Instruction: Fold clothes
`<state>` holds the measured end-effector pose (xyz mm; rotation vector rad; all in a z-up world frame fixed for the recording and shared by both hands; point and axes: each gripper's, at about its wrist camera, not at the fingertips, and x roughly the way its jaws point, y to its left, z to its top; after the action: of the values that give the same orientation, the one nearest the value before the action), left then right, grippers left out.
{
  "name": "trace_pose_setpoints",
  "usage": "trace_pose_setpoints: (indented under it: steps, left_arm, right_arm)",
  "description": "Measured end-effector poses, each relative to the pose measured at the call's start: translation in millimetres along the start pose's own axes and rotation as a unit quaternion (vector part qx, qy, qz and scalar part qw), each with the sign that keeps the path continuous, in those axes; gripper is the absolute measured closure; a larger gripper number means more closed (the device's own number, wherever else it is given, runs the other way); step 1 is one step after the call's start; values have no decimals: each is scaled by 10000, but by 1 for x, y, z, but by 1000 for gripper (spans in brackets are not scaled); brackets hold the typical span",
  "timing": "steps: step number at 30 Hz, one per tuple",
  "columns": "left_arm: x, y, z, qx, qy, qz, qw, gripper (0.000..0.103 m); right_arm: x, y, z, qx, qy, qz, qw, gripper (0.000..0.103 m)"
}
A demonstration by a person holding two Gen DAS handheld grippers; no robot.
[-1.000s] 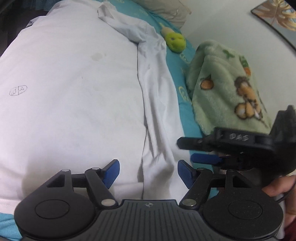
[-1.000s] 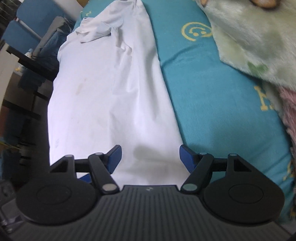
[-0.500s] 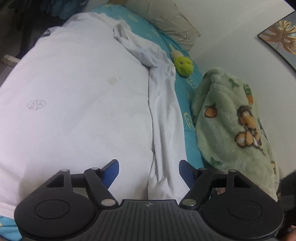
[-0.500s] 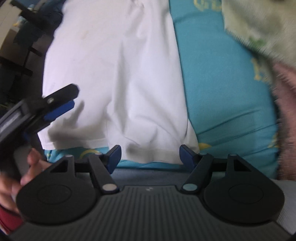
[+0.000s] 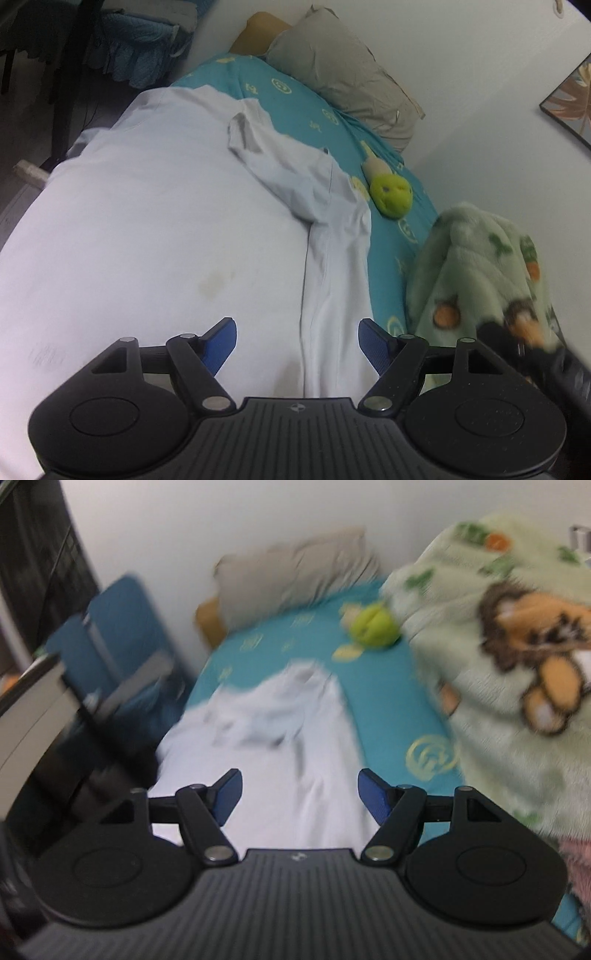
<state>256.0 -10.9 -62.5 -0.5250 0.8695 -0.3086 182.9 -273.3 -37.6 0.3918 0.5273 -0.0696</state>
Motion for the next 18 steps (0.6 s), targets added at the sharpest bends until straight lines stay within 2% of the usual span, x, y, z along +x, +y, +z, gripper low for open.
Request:
trace_pose_setpoints:
  steps: [3,5,9,12,15,16,17,18]
  left_arm:
    - [42,-15,26,20,-32,-105,9999,31]
    - [72,-24,41,45,-164,-10,9999,31]
    - [133,-43,68,323,-401,391,9979,32]
    - [174,-56,74,799,-430,747,9931,35]
    - [207,-61,63,1376,-475,1077,9835,47]
    - [212,-61,56,1616,-603,1193,9778,57]
    - [216,-61,50,1828,-708,1256,9725,61]
    - [215,-61,49,1944,-741,1147,9714,67]
  right_arm:
    - [12,-19,2,34,-153,-189,9997,30]
    - [18,-27,3,140,-243,-306,9991,30]
    - [33,-37,3,193,-263,-483,9983,30]
    - [39,-42,2,274,-202,-560,9978,30]
    - [51,-48,2,391,-112,-564,9976,30]
    - [54,-49,2,421,-43,-536,9977,30]
    - [58,-50,1,451,25,-507,9977,30]
    - [61,-50,0,457,89,-494,9977,31]
